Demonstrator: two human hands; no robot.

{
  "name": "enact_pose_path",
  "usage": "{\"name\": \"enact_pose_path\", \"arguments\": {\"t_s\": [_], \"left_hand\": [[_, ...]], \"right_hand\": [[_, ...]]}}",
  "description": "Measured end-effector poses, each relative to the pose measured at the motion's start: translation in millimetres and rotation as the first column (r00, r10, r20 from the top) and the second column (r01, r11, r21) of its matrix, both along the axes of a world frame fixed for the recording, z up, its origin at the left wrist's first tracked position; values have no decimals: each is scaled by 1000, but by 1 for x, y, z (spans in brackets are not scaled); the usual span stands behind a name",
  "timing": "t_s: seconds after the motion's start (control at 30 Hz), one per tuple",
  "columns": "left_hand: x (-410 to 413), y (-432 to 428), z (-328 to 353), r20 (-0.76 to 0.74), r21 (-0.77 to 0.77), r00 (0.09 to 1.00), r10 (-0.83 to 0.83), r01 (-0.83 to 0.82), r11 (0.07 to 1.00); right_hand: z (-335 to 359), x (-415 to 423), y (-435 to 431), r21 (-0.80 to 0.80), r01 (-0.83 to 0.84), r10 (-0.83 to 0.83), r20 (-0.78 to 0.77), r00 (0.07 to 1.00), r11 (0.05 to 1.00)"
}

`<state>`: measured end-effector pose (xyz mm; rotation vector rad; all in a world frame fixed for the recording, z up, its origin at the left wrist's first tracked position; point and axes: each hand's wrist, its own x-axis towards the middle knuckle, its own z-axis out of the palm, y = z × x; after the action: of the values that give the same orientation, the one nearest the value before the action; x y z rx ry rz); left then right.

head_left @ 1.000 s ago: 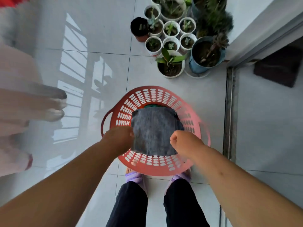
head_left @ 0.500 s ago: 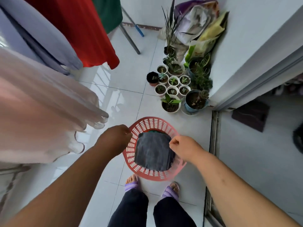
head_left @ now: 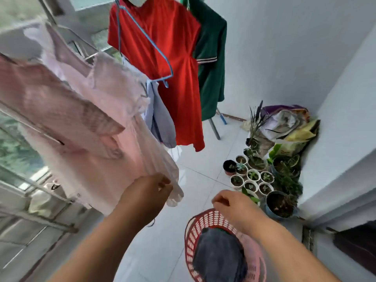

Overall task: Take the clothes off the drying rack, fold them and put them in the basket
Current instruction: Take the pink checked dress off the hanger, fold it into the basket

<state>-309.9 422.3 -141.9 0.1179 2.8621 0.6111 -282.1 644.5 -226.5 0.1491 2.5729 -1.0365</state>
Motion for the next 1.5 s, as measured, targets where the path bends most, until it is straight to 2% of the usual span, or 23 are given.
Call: {"name": "enact_pose_path", "arguments": {"t_s": [0.2, 0.43, 0.57, 0.67, 0.77, 0.83, 0.93, 1.0, 1.07, 1.13, 1.23, 1.3, 1.4, 1.5], "left_hand": [[9, -30, 70, -209, 76, 977, -49, 66, 995], [21, -89, 134, -436, 146, 900, -22, 95, 985], [14, -112, 166, -594, 251, 804, 17, 166, 954], [-8, -138, 183, -697, 294, 703, 139, 104, 950], [-37, -167, 197, -669, 270, 710, 219, -43, 962], [-52, -184, 202, -633, 316, 713, 303, -120, 941], [-67, -194, 202, -530, 435, 761, 375, -136, 890], [-74, -199, 201, -491, 487, 788, 372, -106, 867], [-79, -201, 199, -478, 446, 821, 311, -77, 891], [-82, -200, 195, -458, 330, 865, 203, -47, 943], [-84, -195, 188, -429, 202, 895, 121, -36, 979], [-86, -192, 185, -421, 190, 900, 110, -31, 981], [-89, -186, 181, -466, 155, 876, 125, -59, 986], [-92, -177, 180, -501, 163, 854, 140, -66, 984]], "right_hand": [[86, -28, -54, -127, -55, 17, -280, 960, 990], [175, -55, -142, -259, -166, -45, -650, 758, 952], [204, -84, -187, -193, -199, -14, -750, 661, 961], [212, -108, -216, -81, -194, 66, -757, 650, 978], [218, -125, -239, -40, -222, 119, -745, 657, 974], [223, -137, -253, -6, -281, 187, -732, 655, 960], [228, -151, -263, 35, -323, 260, -677, 688, 946], [230, -153, -266, 32, -310, 243, -699, 673, 950], [230, -148, -261, 1, -278, 174, -782, 598, 961], [226, -138, -251, -15, -292, 151, -829, 539, 956], [214, -121, -227, 25, -313, 219, -767, 603, 949], [207, -112, -211, 6, -331, 232, -725, 648, 943], [202, -96, -196, -53, -370, 224, -715, 662, 928], [194, -81, -178, -41, -336, 211, -706, 676, 941]]}}
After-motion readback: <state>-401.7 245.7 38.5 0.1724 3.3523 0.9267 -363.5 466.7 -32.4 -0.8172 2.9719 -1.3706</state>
